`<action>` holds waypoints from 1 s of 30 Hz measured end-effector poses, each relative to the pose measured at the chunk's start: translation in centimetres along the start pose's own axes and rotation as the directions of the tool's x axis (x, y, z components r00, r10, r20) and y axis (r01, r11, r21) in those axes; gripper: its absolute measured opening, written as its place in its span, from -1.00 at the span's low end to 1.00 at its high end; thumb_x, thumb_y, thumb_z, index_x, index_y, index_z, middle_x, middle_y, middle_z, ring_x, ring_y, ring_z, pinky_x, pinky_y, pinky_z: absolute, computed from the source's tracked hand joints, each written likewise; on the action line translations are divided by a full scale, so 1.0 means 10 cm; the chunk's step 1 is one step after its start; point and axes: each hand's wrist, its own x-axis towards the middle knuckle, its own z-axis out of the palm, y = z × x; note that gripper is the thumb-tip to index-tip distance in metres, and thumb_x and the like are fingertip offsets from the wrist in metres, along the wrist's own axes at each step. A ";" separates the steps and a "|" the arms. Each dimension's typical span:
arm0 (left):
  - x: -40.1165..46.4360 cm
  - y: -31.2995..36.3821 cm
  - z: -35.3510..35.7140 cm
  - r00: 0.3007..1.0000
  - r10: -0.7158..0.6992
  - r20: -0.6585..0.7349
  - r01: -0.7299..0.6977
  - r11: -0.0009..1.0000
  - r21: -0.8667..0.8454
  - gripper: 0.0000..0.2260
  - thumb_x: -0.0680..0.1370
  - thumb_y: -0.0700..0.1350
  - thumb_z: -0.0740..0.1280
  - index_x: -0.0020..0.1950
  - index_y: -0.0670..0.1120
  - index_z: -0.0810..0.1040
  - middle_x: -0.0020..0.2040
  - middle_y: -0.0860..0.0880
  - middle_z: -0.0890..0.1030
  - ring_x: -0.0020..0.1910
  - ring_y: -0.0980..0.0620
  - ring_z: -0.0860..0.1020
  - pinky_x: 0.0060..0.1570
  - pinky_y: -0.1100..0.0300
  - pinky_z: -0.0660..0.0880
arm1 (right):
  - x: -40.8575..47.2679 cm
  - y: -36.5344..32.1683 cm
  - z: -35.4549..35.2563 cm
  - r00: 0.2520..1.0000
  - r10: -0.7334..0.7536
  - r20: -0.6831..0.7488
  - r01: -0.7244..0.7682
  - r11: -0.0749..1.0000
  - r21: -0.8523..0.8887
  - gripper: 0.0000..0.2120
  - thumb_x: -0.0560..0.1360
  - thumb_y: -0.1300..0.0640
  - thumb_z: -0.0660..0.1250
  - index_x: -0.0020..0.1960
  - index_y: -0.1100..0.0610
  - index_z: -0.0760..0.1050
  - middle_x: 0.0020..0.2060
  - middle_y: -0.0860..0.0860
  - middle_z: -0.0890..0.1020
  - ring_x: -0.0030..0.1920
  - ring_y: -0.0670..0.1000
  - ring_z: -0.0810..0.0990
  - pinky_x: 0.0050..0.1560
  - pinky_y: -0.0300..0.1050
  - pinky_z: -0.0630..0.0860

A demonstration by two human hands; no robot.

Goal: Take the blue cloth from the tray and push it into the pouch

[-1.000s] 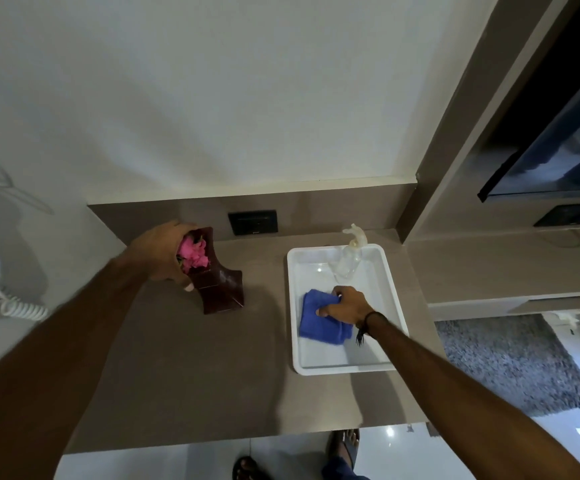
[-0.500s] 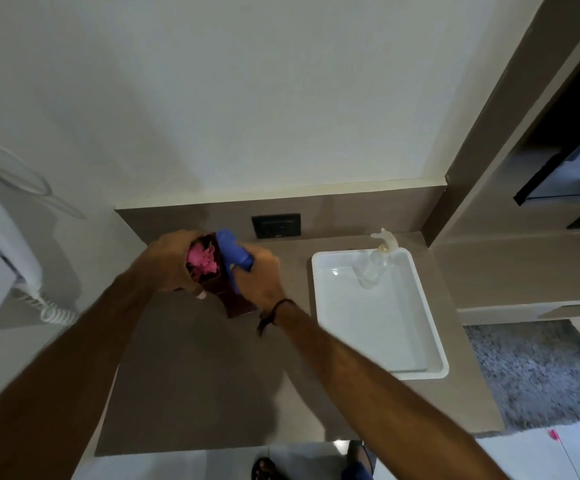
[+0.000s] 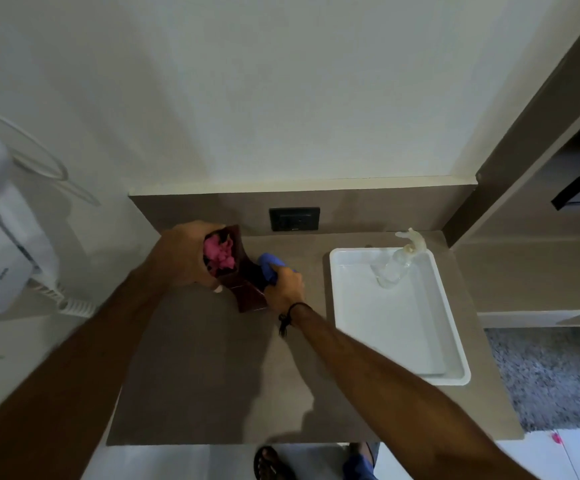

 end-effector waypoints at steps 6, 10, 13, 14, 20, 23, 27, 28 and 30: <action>0.01 -0.05 0.01 0.999 -0.042 -0.005 0.042 0.999 -0.003 0.03 -0.14 0.29 0.54 0.31 -0.02 0.55 0.10 -0.13 0.68 0.00 -0.17 0.66 0.05 0.04 0.53 | -0.29 -0.36 0.06 0.961 -0.231 -0.154 0.265 0.930 0.255 -0.52 0.51 0.30 0.30 0.42 0.18 0.42 0.14 0.23 0.64 0.11 0.19 0.63 0.13 -0.01 0.57; -0.10 -0.17 0.00 0.992 -0.127 0.015 0.127 0.991 -0.031 0.08 -0.17 0.29 0.58 0.33 0.03 0.50 0.13 -0.08 0.67 0.03 -0.12 0.65 0.06 0.07 0.48 | -0.36 -0.22 0.13 0.945 -0.312 -0.094 0.325 0.926 0.193 -0.51 0.54 0.32 0.26 0.47 0.14 0.38 0.18 0.22 0.62 0.15 0.16 0.61 0.19 -0.05 0.55; -0.19 -0.22 -0.01 0.985 -0.170 0.028 0.172 0.982 -0.081 0.11 -0.16 0.28 0.60 0.37 0.01 0.47 0.19 -0.08 0.64 0.10 -0.11 0.62 0.11 0.10 0.41 | -0.31 0.03 0.17 0.976 -0.215 -0.031 0.217 0.973 0.075 -0.45 0.54 0.32 0.24 0.50 0.06 0.33 0.29 0.20 0.56 0.26 0.19 0.57 0.29 0.02 0.52; -0.20 -0.20 -0.01 0.985 -0.169 0.025 0.171 0.981 -0.094 0.11 -0.15 0.30 0.58 0.38 0.01 0.47 0.20 -0.08 0.64 0.11 -0.10 0.61 0.10 0.11 0.41 | -0.26 0.08 0.17 0.984 -0.176 -0.032 0.177 0.984 0.032 -0.45 0.54 0.30 0.25 0.50 0.04 0.32 0.29 0.19 0.55 0.25 0.21 0.56 0.27 0.06 0.52; -0.06 0.01 -0.02 0.995 -0.094 -0.014 0.094 0.994 -0.048 0.06 -0.10 0.34 0.54 0.36 -0.01 0.48 0.11 -0.08 0.64 -0.01 -0.09 0.62 -0.02 0.16 0.45 | -0.02 -0.06 0.10 0.998 0.014 -0.056 -0.011 0.999 0.049 -0.56 0.49 0.31 0.27 0.37 0.15 0.48 0.23 0.23 0.58 0.25 0.27 0.54 0.21 -0.04 0.46; -0.06 0.01 -0.01 0.996 -0.090 -0.016 0.089 0.995 -0.033 0.05 -0.11 0.32 0.55 0.34 -0.01 0.50 0.09 -0.07 0.64 -0.03 -0.09 0.62 -0.02 0.14 0.47 | -0.04 -0.16 0.04 0.999 -0.022 -0.045 0.027 0.993 0.111 -0.47 0.46 0.34 0.27 0.41 0.12 0.46 0.25 0.20 0.60 0.24 0.23 0.57 0.26 -0.03 0.50; -0.04 0.02 0.00 0.997 -0.067 -0.040 0.066 0.998 -0.022 0.08 -0.13 0.32 0.55 0.35 -0.05 0.51 0.08 -0.12 0.66 -0.03 -0.16 0.64 0.01 0.08 0.51 | -0.13 -0.37 -0.06 0.986 -0.134 -0.096 0.155 0.953 0.262 -0.65 0.48 0.30 0.31 0.26 0.22 0.55 0.04 0.19 0.68 0.05 0.16 0.66 0.02 -0.04 0.59; -0.04 0.02 0.00 0.997 -0.064 -0.039 0.063 0.998 -0.016 0.07 -0.13 0.32 0.55 0.34 -0.04 0.52 0.06 -0.13 0.66 -0.04 -0.17 0.64 0.00 0.07 0.51 | -0.15 -0.42 -0.10 0.978 -0.165 -0.129 0.197 0.935 0.293 -0.74 0.47 0.31 0.32 0.15 0.23 0.59 -0.05 0.19 0.70 -0.03 0.15 0.67 -0.05 -0.03 0.60; -0.04 0.00 0.01 0.998 -0.057 -0.035 0.057 0.998 -0.006 0.05 -0.12 0.31 0.57 0.33 -0.05 0.52 0.03 -0.13 0.66 -0.07 -0.18 0.64 -0.03 0.09 0.48 | -0.16 -0.50 -0.21 0.974 -0.180 -0.141 0.221 0.898 0.381 -0.80 0.46 0.30 0.36 0.07 0.22 0.62 -0.10 0.16 0.71 -0.08 0.13 0.68 -0.07 -0.01 0.62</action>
